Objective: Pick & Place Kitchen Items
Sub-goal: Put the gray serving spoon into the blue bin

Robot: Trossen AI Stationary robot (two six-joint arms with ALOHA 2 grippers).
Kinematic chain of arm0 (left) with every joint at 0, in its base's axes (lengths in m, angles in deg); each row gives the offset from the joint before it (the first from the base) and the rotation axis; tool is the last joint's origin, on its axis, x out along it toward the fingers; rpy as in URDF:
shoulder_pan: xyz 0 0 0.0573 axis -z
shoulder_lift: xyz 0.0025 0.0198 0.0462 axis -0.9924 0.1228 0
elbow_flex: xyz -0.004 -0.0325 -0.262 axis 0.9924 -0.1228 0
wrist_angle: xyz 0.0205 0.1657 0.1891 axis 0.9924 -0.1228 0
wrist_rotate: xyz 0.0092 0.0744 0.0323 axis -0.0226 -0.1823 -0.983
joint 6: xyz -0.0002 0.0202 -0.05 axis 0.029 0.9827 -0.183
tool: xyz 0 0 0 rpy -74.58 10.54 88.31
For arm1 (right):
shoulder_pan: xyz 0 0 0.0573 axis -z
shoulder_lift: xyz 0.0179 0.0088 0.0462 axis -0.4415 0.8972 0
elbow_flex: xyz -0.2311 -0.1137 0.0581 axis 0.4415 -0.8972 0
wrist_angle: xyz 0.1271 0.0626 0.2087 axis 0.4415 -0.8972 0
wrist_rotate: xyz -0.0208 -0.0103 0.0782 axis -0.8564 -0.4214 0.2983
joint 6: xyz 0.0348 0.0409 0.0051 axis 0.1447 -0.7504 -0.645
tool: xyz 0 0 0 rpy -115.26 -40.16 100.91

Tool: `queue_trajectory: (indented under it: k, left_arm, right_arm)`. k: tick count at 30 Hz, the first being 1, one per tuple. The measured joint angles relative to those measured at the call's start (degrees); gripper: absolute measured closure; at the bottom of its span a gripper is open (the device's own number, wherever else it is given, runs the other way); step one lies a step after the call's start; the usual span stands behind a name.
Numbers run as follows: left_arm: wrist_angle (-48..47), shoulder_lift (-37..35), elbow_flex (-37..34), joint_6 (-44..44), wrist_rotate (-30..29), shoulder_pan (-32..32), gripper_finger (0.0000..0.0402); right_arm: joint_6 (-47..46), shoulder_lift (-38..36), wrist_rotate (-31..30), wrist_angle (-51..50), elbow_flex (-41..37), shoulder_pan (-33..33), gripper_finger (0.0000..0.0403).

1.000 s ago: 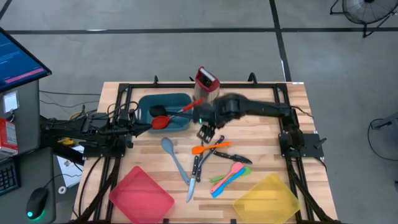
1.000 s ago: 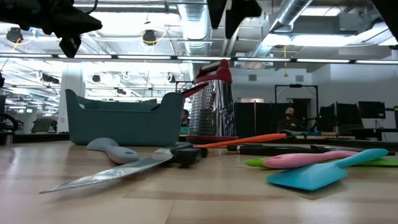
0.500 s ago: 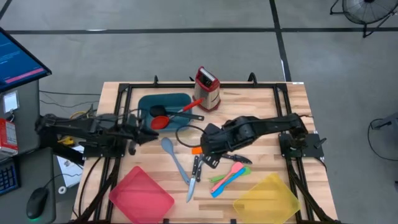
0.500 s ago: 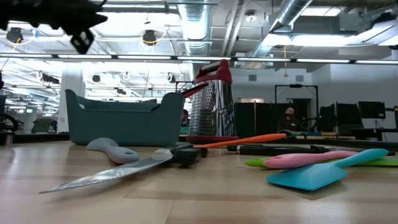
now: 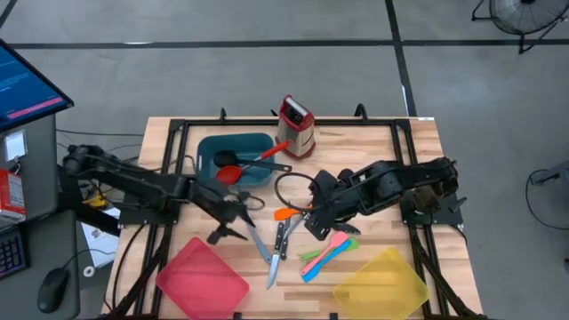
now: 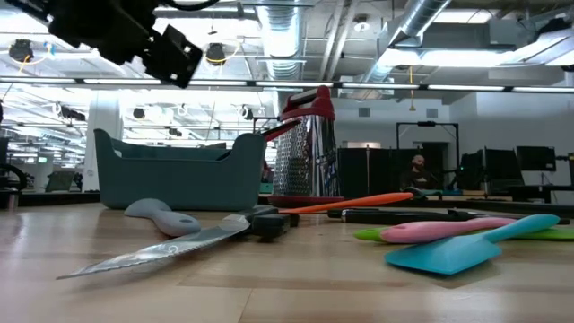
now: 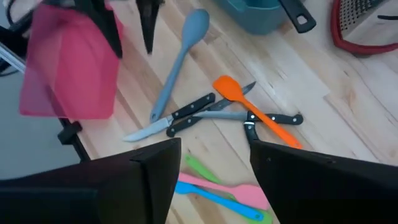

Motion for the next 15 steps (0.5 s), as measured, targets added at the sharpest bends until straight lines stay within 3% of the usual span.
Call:
queue_trajectory:
  k: [8,15]
  left_arm:
    - [5.34,10.3,1.46,13.8,5.26,2.13,0.0203]
    - [19.88,20.98,1.46,14.11,5.31,4.07,0.0202]
  right_arm:
    - [0.28,-0.06,0.05,0.0,-0.03,-0.37,0.0203]
    - [-0.47,0.13,0.19,0.02,-0.03,-1.93,0.0207]
